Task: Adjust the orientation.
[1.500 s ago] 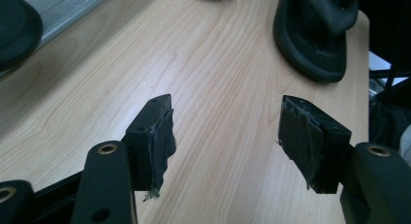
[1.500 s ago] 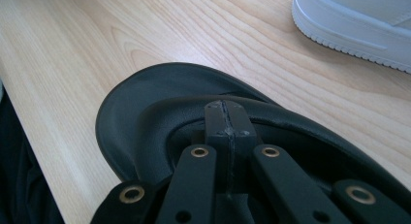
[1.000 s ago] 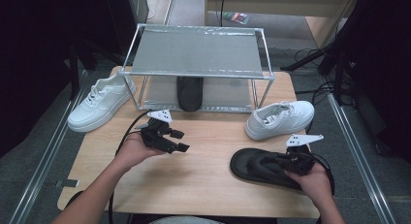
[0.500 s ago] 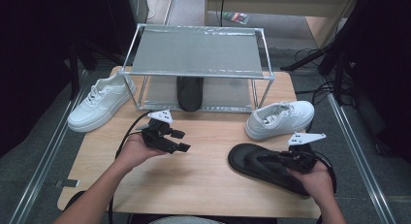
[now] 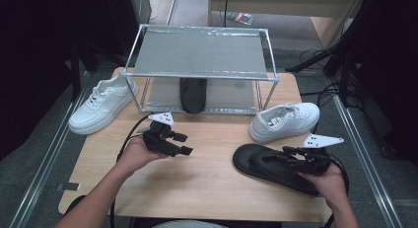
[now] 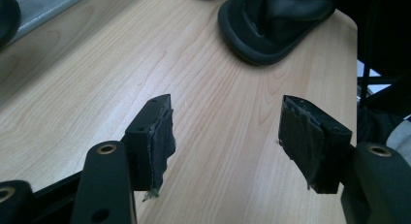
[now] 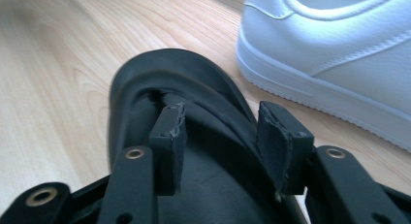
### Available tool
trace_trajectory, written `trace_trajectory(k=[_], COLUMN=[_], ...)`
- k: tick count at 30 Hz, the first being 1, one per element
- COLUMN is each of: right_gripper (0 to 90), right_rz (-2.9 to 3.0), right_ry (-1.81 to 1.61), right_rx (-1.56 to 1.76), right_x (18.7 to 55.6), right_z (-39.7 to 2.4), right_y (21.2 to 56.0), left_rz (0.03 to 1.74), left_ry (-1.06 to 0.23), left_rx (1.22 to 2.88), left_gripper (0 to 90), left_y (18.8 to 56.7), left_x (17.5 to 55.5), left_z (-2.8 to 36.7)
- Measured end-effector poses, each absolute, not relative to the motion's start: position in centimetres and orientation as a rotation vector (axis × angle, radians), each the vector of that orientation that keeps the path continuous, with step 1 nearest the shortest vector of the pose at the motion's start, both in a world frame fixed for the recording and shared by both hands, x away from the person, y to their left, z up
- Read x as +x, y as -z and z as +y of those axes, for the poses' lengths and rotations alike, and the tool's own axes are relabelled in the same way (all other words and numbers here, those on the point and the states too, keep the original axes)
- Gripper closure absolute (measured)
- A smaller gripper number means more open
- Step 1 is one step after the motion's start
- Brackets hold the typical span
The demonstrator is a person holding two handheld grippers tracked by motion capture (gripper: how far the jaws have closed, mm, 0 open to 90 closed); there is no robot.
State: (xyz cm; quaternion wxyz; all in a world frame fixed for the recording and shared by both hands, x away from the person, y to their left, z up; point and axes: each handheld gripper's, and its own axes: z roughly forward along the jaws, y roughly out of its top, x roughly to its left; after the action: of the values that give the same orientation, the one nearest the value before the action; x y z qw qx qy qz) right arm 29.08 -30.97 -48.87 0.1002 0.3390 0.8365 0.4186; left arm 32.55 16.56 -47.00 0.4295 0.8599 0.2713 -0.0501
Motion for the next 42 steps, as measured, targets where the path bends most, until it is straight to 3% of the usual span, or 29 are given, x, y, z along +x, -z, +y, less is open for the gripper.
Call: trace_trajectory(k=[9,13,23,42], right_gripper=[51.3,61.1,74.1,76.8], right_rz=[2.576,2.586,2.672,2.718], right_ry=[-1.122,-1.093,-1.128,-1.177], right_rx=[1.007,1.018,0.961,0.98], right_x=[30.8,31.5,32.0,32.4], right_z=[-30.6,-30.3,-29.0,-24.2], right_y=[50.5,50.7,50.4,48.5], left_rz=[0.72,0.741,0.786,0.811], left_ry=[0.13,0.117,0.095,0.049], left_rx=[2.135,2.107,2.091,2.093], left_gripper=[38.0,38.0,37.6,37.7], left_y=[47.2,47.1,47.2,47.4], left_x=[32.3,32.1,31.6,30.8], left_z=[17.1,17.8,19.1,19.3])
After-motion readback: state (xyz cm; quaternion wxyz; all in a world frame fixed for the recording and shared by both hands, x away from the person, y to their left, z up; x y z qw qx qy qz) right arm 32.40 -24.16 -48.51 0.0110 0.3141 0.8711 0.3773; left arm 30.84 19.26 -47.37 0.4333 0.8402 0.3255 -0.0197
